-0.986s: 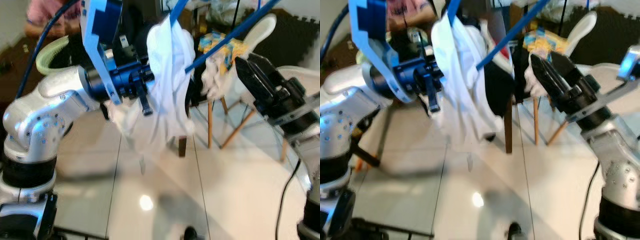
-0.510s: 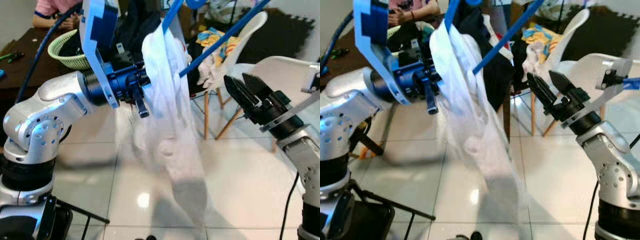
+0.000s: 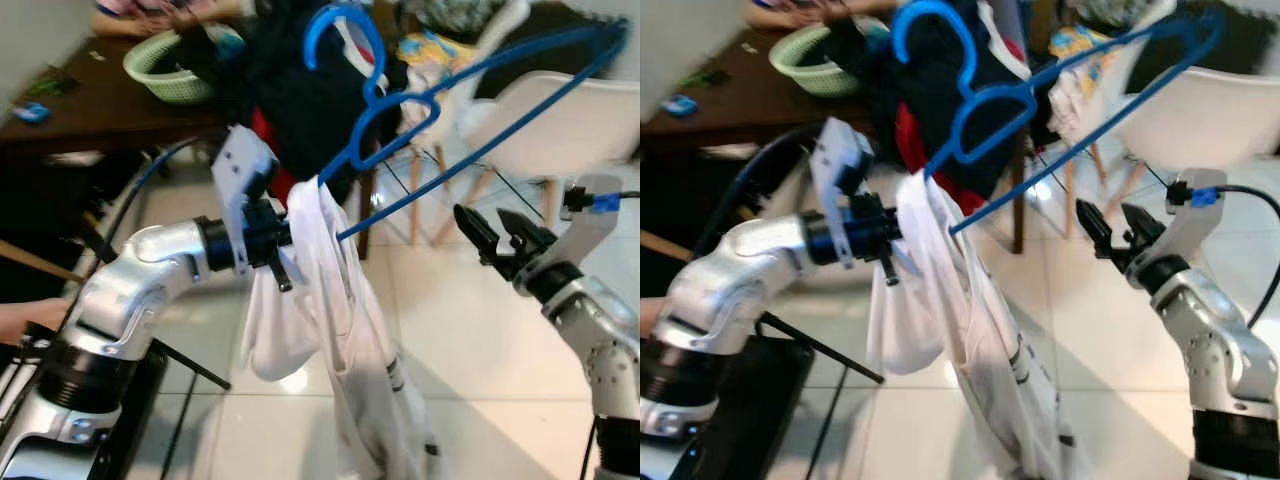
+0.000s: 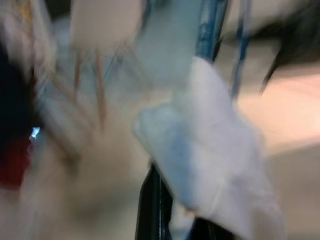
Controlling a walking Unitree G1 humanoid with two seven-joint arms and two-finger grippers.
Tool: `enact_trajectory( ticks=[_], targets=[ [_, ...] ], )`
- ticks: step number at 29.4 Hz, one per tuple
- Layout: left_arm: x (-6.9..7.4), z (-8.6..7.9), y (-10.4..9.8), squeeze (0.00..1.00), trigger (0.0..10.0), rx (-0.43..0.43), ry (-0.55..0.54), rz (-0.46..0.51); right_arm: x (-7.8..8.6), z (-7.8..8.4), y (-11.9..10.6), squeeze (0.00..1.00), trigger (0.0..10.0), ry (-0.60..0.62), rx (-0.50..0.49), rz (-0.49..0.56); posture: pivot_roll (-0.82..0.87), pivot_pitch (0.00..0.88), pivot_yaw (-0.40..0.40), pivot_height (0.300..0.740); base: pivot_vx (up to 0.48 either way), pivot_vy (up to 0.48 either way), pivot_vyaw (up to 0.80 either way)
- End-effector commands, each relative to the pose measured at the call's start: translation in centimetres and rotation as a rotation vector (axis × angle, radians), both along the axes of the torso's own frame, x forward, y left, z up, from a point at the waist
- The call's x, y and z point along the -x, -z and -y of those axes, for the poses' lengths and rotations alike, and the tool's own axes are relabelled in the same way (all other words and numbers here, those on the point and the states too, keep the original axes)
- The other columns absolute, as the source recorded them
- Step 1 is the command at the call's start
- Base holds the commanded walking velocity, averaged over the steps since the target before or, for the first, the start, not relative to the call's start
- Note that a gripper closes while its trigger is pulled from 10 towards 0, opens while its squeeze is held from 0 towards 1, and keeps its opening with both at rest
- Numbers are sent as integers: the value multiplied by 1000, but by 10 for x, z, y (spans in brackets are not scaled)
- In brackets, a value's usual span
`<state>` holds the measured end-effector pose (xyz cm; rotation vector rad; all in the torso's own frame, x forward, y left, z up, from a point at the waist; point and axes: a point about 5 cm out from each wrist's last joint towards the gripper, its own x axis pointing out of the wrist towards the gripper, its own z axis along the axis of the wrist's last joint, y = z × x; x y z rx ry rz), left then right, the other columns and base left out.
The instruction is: Hang hanger
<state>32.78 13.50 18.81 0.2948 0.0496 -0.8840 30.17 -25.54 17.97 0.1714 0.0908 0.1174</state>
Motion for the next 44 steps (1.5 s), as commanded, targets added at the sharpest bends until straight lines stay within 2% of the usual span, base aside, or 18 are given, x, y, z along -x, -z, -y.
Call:
enact_trajectory(
  ticks=[1, 2, 4, 6, 8, 14, 16, 19, 21, 22, 24, 25, 26, 28, 29, 32, 35, 44],
  targets=[
    [-4, -14, 28, 0, 10000, -147, -58, -21, 4, 5, 23, 0, 10000, 51, 41, -80, 23, 172, 93, 740, 0, 0, -769],
    [-4, -14, 28, 0, 10000, -147, -58, -21, 4, 5, 23, 0, 10000, 51, 41, -80, 23, 172, 93, 740, 0, 0, -769],
    [4, -29, 78, 0, 10000, -299, -99, -131, 18, 16, 60, 0, 10000, 126, 77, -201, 8, 173, 83, 740, 0, 0, -772],
    [8, -33, 91, 0, 10000, -334, -105, -165, 23, 19, 71, 0, 10000, 148, 84, -238, 8, 173, 83, 740, 0, 0, -769],
    [17, -44, 122, 0, 10000, -427, -152, -238, 46, 31, 109, 0, 10000, 215, 127, -372, 6, 170, 76, 740, 0, 0, -772],
    [30, -57, 151, 0, 10000, -499, -200, -312, 75, 40, 145, 0, 10000, 258, 186, -508, -3, 168, 69, 740, 0, 0, -775],
    [44, -64, 174, 0, 10000, -522, -228, -391, 100, 46, 169, 0, 10000, 294, 216, -599, -16, 161, 68, 740, 0, 0, -775],
    [51, -66, 184, 0, 10000, -536, -240, -426, 110, 47, 180, 0, 10000, 316, 210, -627, -26, 157, 73, 740, 0, 0, -775],
    [65, -69, 203, 0, 10000, -426, -388, -548, 130, 41, 197, 0, 10000, 363, 119, -644, -18, 145, 73, 740, 0, 0, -775],
    [65, -69, 203, 0, 10000, -426, -388, -548, 130, 41, 197, 0, 10000, 363, 119, -644, -18, 145, 73, 740, 0, 0, -775],
    [73, -69, 212, 0, 10000, -286, -531, -637, 135, 38, 201, 0, 10000, 385, 70, -626, -25, 139, 71, 740, 0, 0, -781],
    [73, -69, 212, 0, 10000, -286, -531, -637, 135, 38, 201, 0, 10000, 385, 70, -626, -25, 139, 71, 740, 0, 0, -788],
    [76, -66, 215, 0, 10000, -186, -611, -671, 135, 37, 202, 0, 10000, 385, 47, -607, -19, 139, 63, 740, 0, 0, -788],
    [79, -60, 217, 0, 10000, -82, -675, -680, 134, 36, 203, 0, 10000, 397, -11, -580, -20, 140, 60, 740, 0, 0, -788],
    [79, -60, 217, 0, 10000, -82, -675, -680, 134, 36, 203, 0, 10000, 397, -11, -580, -20, 140, 60, 740, 0, 0, -788],
    [80, -52, 213, 0, 10000, 111, -729, -642, 135, 36, 206, 0, 10000, 459, -163, -522, -24, 144, 51, 740, 0, 0, -788],
    [88, -51, 218, 0, 10000, 281, -763, -732, 140, 37, 209, 0, 10000, 469, -192, -528, -31, 149, 50, 740, 0, 0, -788],
    [87, -43, 213, 0, 10000, 278, -682, -687, 144, 39, 220, 0, 10000, 461, -165, -576, -34, 155, 39, 740, 0, 0, -788]
  ],
)
